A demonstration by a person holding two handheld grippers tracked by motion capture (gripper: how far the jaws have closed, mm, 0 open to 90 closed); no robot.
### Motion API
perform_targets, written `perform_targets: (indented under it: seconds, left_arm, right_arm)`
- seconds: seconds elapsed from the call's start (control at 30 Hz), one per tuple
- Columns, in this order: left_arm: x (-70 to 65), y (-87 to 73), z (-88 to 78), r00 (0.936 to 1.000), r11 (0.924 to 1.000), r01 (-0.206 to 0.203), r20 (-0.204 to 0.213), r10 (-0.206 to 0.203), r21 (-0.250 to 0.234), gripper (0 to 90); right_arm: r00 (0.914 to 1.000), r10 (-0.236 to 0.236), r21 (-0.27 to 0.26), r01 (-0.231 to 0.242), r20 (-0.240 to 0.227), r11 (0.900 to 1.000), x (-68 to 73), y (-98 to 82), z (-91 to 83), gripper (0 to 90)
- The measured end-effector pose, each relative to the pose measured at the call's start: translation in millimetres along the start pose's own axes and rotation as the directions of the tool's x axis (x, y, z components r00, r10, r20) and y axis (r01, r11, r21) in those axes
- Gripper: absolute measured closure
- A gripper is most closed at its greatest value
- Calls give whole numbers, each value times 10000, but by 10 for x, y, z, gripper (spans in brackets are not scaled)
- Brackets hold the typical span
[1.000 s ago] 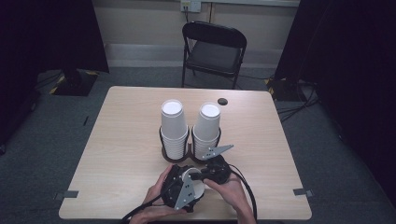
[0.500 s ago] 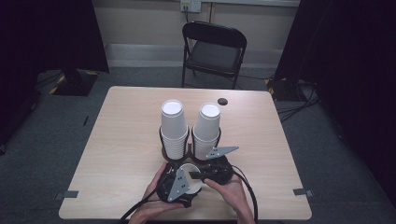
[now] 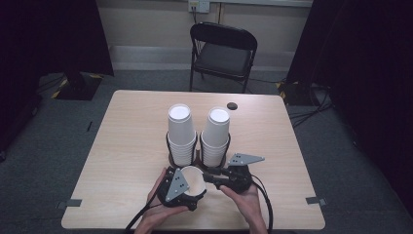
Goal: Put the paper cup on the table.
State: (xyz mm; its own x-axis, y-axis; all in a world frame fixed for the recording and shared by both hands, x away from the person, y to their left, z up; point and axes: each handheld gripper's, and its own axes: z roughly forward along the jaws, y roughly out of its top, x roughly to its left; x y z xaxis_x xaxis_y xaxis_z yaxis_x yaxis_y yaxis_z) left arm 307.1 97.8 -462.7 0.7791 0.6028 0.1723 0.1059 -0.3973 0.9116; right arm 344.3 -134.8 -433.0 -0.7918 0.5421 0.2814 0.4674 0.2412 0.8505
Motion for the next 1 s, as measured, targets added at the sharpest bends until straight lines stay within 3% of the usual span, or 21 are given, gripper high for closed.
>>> perform_targets:
  seconds: [0.1,0.27,0.6,0.77,0.9,1.0]
  left_arm:
    - [39,-25,-18,9988,9985,482,115,-479,-261,94]
    - [99,-57,-61,9972,9964,753,55,-751,-392,94]
    - [260,-88,-220,9886,9850,1462,-216,-1487,-919,93]
    - [333,-119,-312,9855,9821,1588,-433,-1638,-1018,92]
    - [401,-141,-368,9821,9803,1716,-618,-1781,-981,91]
    - [438,-147,-400,9782,9761,1866,-714,-1951,-1112,91]
  right_arm:
    - [9998,6,-482,3,183,9988,-11,-11,-60,563]
    - [9982,196,-1313,-119,570,9913,-49,-67,-145,466]
    - [9901,121,-1868,144,1399,9823,-82,-187,-210,380]
    - [9827,171,-2142,231,1842,9765,-115,-296,-267,344]
    - [9817,733,-2459,-284,1755,9689,-154,-362,-328,309]
    - [9732,717,-2604,-126,2186,9654,-164,-412,-361,273]
